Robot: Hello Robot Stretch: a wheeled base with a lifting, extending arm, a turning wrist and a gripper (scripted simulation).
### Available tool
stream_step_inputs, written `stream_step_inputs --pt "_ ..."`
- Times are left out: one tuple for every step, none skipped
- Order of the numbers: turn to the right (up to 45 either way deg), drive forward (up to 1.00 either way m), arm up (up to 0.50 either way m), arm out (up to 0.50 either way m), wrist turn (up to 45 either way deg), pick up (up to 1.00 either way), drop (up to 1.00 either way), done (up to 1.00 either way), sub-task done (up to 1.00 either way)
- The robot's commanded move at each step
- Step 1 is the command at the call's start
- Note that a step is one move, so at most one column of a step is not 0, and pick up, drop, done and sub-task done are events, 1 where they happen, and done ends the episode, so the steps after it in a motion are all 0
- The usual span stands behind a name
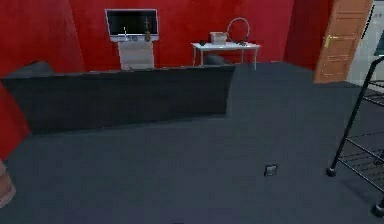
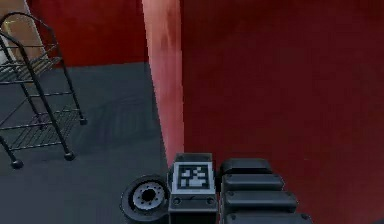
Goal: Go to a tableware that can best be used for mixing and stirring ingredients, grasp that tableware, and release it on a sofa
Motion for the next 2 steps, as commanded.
stream_step_inputs --pt "9.0 0.00 0.00 0.00 0.0 0.00 0.00 0.00 0.00" --pt "0.0 1.00 0.00 0.00 0.0 0.00 0.00 0.00 0.00"
